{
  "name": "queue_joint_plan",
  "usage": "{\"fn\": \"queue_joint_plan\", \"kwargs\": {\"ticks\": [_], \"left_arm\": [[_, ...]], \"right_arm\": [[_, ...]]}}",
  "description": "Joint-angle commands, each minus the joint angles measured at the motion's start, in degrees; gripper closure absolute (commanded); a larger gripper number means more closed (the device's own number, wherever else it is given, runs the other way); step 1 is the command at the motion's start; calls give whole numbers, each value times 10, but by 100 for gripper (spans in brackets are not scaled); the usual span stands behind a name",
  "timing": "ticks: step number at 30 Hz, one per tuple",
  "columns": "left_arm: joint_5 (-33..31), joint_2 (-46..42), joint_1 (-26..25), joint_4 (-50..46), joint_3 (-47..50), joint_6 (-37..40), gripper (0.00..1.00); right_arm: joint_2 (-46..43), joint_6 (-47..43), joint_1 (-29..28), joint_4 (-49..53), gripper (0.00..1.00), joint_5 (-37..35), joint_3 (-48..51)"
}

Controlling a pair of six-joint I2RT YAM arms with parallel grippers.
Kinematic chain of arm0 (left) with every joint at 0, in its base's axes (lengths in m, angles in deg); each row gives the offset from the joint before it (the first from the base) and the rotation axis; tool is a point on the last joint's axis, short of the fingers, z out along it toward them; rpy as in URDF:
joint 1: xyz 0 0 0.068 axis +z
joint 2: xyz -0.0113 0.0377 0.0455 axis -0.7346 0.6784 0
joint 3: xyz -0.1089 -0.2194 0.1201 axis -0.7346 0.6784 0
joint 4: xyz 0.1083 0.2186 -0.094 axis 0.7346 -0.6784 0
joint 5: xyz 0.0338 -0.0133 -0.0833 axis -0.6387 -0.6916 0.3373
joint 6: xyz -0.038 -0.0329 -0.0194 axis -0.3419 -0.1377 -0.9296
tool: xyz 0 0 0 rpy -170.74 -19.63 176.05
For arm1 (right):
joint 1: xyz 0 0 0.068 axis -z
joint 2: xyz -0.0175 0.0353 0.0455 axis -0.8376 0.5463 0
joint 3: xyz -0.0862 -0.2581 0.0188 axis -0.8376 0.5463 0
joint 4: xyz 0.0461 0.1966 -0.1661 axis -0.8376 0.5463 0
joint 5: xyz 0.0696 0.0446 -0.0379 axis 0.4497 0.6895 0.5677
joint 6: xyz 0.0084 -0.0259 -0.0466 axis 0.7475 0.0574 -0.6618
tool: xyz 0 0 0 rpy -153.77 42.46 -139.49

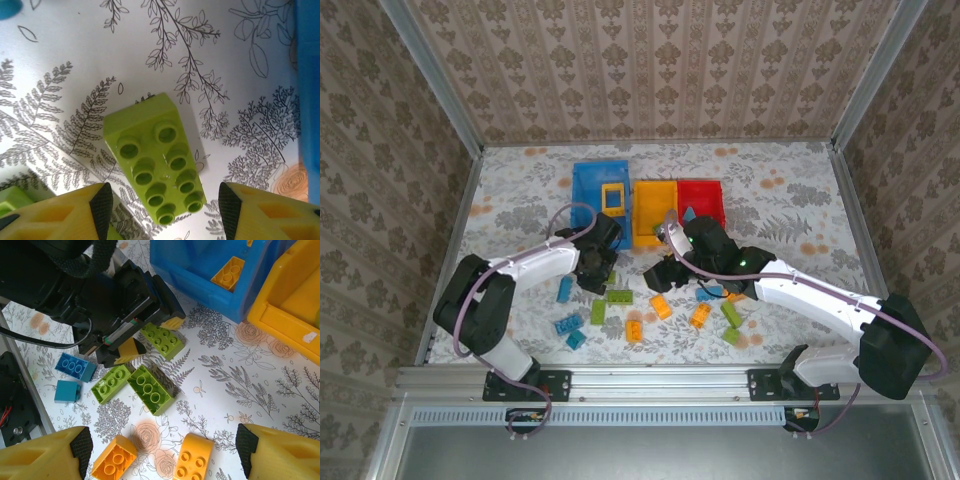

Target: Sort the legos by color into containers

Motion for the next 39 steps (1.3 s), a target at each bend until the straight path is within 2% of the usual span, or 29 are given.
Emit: {"fn": "queue_joint_plan", "kwargs": {"ticks": [1,5,11,15,20,22,26,28,33,39], "left_arm": [[5,26,6,13,-1,-12,42],[1,43,8,22,-7,-2,50],[-16,35,0,-1,-13,12,71],[-37,-2,-14,-29,-17,33,77],[-97,-66,-57,-136,-96,172,79],[-106,-67,-77,-162,-143,266,80],[-131,-11,-112,-208,-263,437,80],[-122,28,-115,-209,-312,491,80],[-106,158,-110,-232,-463,587,79],[-107,303,-85,-303,-652,642,79]], "right_arm": [[-16,13,-1,-9,22,-9,-3],[-19,15,-1,-5,22,-11,-3],[-31,16,-1,0,22,-18,4],[-52,19,3,11,22,-40,4],[-108,63,50,15,23,-52,-3],[-128,98,77,5,23,-52,-1],[-139,155,116,-1,24,-55,-1],[-140,175,131,-8,24,-53,0],[-141,200,147,-16,24,-52,0],[-149,209,160,-13,24,-52,13]]}}
